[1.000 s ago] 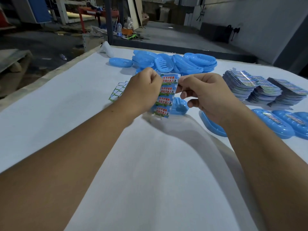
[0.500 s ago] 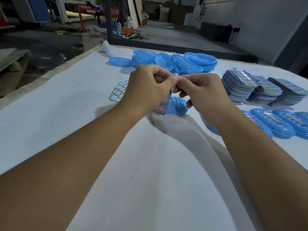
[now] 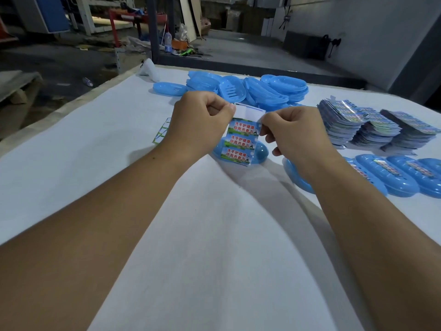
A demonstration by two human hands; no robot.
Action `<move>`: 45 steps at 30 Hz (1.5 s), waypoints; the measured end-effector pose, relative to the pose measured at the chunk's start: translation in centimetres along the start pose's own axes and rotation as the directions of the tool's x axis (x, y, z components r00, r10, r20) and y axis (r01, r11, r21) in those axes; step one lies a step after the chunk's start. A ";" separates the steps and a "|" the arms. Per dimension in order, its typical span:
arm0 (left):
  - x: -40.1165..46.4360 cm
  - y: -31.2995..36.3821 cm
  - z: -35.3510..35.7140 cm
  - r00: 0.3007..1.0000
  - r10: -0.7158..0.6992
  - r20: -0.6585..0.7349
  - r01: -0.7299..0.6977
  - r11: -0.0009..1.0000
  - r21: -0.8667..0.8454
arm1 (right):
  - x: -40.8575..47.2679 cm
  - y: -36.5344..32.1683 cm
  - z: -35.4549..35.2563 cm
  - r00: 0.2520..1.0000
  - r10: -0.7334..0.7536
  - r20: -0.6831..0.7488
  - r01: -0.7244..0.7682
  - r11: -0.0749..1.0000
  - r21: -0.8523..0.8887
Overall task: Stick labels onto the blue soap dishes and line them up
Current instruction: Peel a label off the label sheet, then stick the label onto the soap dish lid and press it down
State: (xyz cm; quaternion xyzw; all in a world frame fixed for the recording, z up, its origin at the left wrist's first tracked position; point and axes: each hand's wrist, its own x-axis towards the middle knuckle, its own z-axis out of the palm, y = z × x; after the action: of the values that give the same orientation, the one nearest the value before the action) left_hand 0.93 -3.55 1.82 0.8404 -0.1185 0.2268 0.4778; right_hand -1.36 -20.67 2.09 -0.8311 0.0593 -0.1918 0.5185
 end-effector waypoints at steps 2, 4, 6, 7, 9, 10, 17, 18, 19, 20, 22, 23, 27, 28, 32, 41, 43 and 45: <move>0.1 -0.2 -0.1 1.000 -0.010 0.010 0.010 1.000 0.000 | 0.2 0.1 -0.3 1.000 0.010 -0.006 -0.010 0.999 -0.046; 0.3 -0.5 -0.3 0.999 -0.032 0.014 0.032 0.999 0.006 | 0.4 0.3 -0.5 0.999 0.028 -0.018 -0.029 0.997 -0.076; 0.5 -0.8 -0.5 0.998 -0.062 0.013 0.062 0.998 -0.001 | 0.6 0.4 -0.8 0.998 0.040 -0.040 -0.044 0.993 -0.110; 0.6 -0.9 -0.6 0.997 -0.077 0.014 0.077 0.997 -0.014 | 0.7 0.6 -0.9 0.998 0.042 -0.051 -0.048 0.990 -0.131; 0.8 -1.0 -0.9 0.994 -0.105 0.009 0.105 0.994 -0.041 | 1.0 0.8 -1.1 0.997 0.049 -0.063 -0.059 0.985 -0.160; 0.8 -1.1 -1.0 0.993 -0.116 0.002 0.116 0.992 -0.043 | 1.1 0.9 -1.1 0.996 0.059 -0.065 -0.069 0.984 -0.166; 1.0 -0.2 -1.2 0.935 -0.325 0.140 0.354 0.858 -0.372 | 0.9 0.6 -0.9 0.993 0.120 0.017 -0.121 0.993 0.001; 0.9 0.0 -1.2 0.909 -0.348 0.230 0.416 0.795 -0.441 | 0.7 0.5 -0.7 0.990 0.129 0.052 -0.132 0.990 0.058; 0.8 0.1 -1.1 0.886 -0.347 0.306 0.458 0.754 -0.471 | 0.6 0.3 -0.4 0.987 0.137 0.086 -0.147 0.982 0.121; 0.7 0.1 -1.0 0.867 -0.341 0.363 0.487 0.735 -0.473 | 0.5 0.1 -0.1 0.983 0.143 0.115 -0.163 0.968 0.189; 0.6 0.0 -0.9 0.835 -0.330 0.440 0.522 0.726 -0.448 | 0.4 -0.1 0.4 0.973 0.169 0.154 -0.211 0.923 0.321; 0.6 -0.1 -0.9 0.824 -0.319 0.468 0.529 0.728 -0.435 | 0.5 -0.1 0.5 0.970 0.180 0.166 -0.230 0.901 0.369; 1.0 -0.5 -1.6 0.813 -0.331 0.480 0.524 0.775 -0.354 | 0.3 0.2 0.9 0.972 0.151 0.180 -0.211 0.897 0.388; 1.3 -0.6 -2.0 0.814 -0.351 0.463 0.525 0.787 -0.326 | 0.2 0.2 0.9 0.972 0.146 0.183 -0.209 0.895 0.394; 2.7 -2.2 -4.0 0.839 -0.430 0.333 0.461 0.887 -0.014 | 0.0 -0.1 0.6 0.972 0.151 0.181 -0.211 0.901 0.379; 3.2 -5.6 -6.3 0.860 -0.504 0.083 0.476 0.850 0.226 | -0.5 -0.5 1.1 0.979 0.131 0.159 -0.166 0.960 0.227; 3.0 -5.5 -6.0 0.905 -0.426 0.003 0.406 0.864 0.296 | -0.5 -0.4 1.1 0.981 0.117 0.151 -0.148 0.966 0.212; 2.8 -4.9 -5.6 0.961 -0.270 -0.065 0.272 0.867 0.419 | -0.5 -0.3 1.1 0.984 0.104 0.143 -0.132 0.969 0.207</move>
State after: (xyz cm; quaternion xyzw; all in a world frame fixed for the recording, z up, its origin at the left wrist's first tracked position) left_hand 3.87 3.87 1.97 0.9317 0.0535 0.1795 0.3113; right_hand -1.43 -19.46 1.78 -0.7759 0.0533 -0.1109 0.6187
